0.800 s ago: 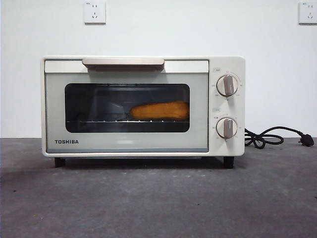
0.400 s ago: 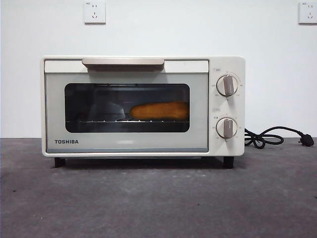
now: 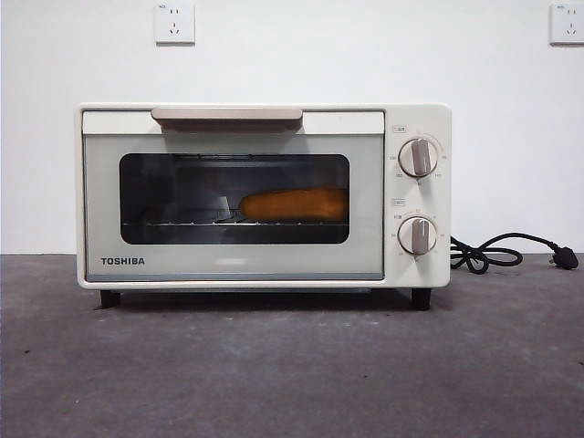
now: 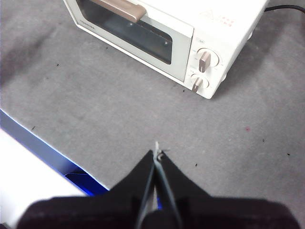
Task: Take the corn from the table,put the corn in the oven
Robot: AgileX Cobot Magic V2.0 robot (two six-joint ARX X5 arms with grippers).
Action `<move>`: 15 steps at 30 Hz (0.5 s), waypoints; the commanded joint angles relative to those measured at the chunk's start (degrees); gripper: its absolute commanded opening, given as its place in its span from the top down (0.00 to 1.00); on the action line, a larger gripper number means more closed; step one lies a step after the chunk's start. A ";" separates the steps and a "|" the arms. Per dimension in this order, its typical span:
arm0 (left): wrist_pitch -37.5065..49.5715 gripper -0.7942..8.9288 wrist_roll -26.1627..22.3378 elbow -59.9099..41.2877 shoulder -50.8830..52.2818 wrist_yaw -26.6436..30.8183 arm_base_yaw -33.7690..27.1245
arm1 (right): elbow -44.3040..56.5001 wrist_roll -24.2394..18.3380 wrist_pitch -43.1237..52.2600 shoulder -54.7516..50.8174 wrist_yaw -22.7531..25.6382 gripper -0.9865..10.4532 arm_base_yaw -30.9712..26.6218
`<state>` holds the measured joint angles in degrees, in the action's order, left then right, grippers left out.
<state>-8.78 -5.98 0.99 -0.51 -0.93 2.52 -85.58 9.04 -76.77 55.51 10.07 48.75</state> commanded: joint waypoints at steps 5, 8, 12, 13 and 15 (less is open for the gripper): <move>-0.68 0.92 1.90 -0.44 0.13 -1.42 -0.31 | 0.48 -0.20 0.26 0.22 0.02 0.92 0.04; -0.68 0.92 1.90 -0.44 0.11 -1.42 -0.31 | 0.48 -0.20 0.26 0.22 0.02 0.92 0.04; -0.68 0.92 1.90 -0.44 0.04 -1.42 -0.31 | 0.48 -0.20 0.26 0.22 0.02 0.92 0.04; -0.70 0.92 1.90 -0.44 0.00 -1.42 -0.31 | 0.48 -0.20 0.26 0.22 0.02 0.92 0.04; -0.68 0.92 1.90 -0.44 -0.17 -1.42 -0.31 | 0.48 -0.20 0.26 0.22 0.02 0.92 0.04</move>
<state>-9.74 -4.47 0.99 -0.64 -2.28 2.42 -85.58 9.04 -76.77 55.70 10.07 48.75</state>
